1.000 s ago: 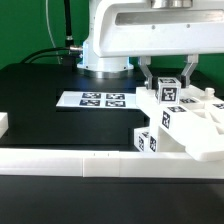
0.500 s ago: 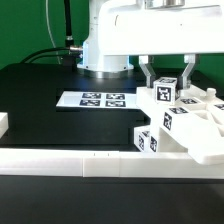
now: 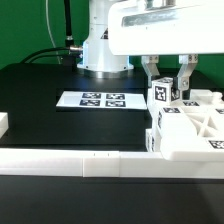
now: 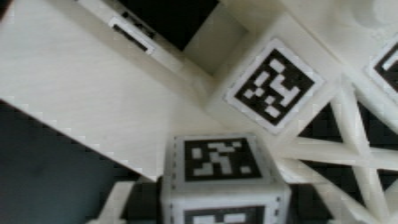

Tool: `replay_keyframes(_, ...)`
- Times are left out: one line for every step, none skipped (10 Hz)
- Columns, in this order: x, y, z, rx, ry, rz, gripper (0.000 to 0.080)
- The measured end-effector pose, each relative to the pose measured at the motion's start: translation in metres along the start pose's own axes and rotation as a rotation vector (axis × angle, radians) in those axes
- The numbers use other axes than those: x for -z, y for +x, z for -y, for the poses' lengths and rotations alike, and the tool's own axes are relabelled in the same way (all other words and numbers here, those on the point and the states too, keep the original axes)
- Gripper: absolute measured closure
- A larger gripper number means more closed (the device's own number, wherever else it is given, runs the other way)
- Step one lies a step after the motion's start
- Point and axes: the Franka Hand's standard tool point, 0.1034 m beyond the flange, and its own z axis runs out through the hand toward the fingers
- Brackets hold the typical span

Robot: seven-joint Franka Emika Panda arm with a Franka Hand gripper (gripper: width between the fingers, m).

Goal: Assemble chair

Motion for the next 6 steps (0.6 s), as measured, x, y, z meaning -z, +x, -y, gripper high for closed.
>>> replay_keyframes(-0.0001,-0.0006,0.0003,-0.08,0.002,0.002,0.0515)
replay_keyframes(0.0,-0.0013,0.0008,-0.164,0.007,0.008,0.0515)
replay_keyframes(0.0002,-0.0025,0.0019,-0.309,0.014,0.017,0.0515)
replay_keyframes(0.0,-0.0031,0.0024,-0.401,0.019,0.02,0.0515)
replay_keyframes(-0.0001,-0.0033,0.0026,-0.458,0.019,0.02,0.0515)
replay_keyframes(-0.0002,-0.0031,0.0026,-0.576,0.018,0.021,0.0515)
